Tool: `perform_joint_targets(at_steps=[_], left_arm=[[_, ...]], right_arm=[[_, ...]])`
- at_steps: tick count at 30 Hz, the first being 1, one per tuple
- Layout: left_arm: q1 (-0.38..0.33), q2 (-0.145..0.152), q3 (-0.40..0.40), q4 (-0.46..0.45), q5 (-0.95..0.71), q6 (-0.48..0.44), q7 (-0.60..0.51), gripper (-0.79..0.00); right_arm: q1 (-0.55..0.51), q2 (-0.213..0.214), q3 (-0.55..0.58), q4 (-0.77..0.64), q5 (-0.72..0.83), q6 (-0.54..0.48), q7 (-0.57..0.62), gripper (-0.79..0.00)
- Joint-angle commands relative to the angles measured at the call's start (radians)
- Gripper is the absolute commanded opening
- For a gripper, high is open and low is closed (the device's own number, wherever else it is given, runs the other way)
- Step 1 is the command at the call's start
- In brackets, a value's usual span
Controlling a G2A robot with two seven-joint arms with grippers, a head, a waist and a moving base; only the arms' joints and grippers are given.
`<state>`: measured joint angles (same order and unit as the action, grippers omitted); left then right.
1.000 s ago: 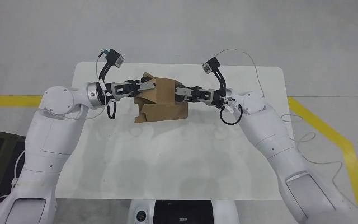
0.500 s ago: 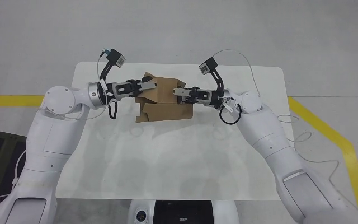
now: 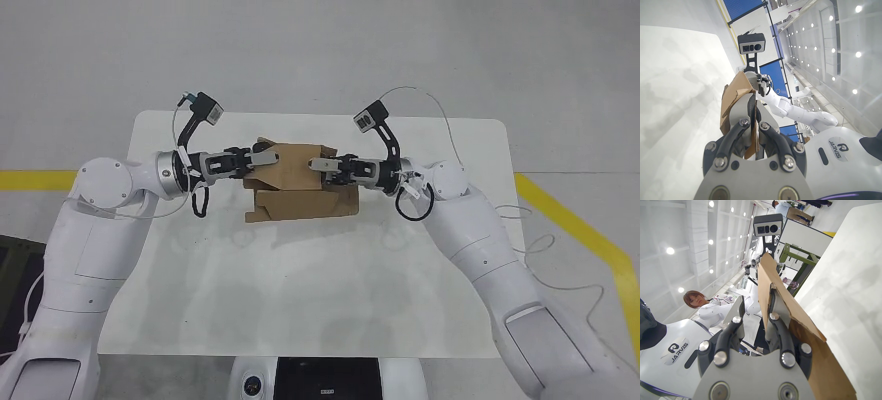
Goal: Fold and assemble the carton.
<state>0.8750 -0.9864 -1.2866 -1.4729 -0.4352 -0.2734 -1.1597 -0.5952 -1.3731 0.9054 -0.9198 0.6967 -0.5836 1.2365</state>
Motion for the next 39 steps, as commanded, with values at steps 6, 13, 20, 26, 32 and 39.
perform_joint_targets(at_steps=[6, 13, 20, 26, 32, 39], left_arm=[[0.006, 0.002, -0.004, -0.009, -0.005, -0.001, -0.006, -0.785], [0.006, 0.004, -0.004, -0.009, -0.008, -0.001, -0.01, -0.785], [0.007, 0.005, -0.006, -0.007, -0.016, -0.009, -0.016, 0.0], [0.007, 0.006, -0.017, -0.005, -0.055, 0.008, -0.008, 0.0], [0.01, 0.006, -0.021, -0.01, -0.09, 0.027, -0.02, 0.0], [0.015, 0.007, -0.026, -0.015, -0.128, 0.059, -0.027, 0.0]], right_arm=[[0.001, -0.005, -0.008, -0.005, -0.01, 0.005, 0.005, -0.579], [-0.011, 0.0, 0.004, -0.017, -0.015, 0.017, 0.017, -0.776], [-0.031, 0.013, 0.029, -0.03, -0.025, 0.032, 0.032, -0.785], [-0.049, 0.026, 0.056, -0.035, -0.058, 0.018, 0.018, -0.785], [-0.059, 0.034, 0.079, -0.042, -0.097, -0.002, -0.014, -0.785], [-0.08, 0.045, 0.103, -0.076, -0.155, 0.002, -0.058, -0.785]])
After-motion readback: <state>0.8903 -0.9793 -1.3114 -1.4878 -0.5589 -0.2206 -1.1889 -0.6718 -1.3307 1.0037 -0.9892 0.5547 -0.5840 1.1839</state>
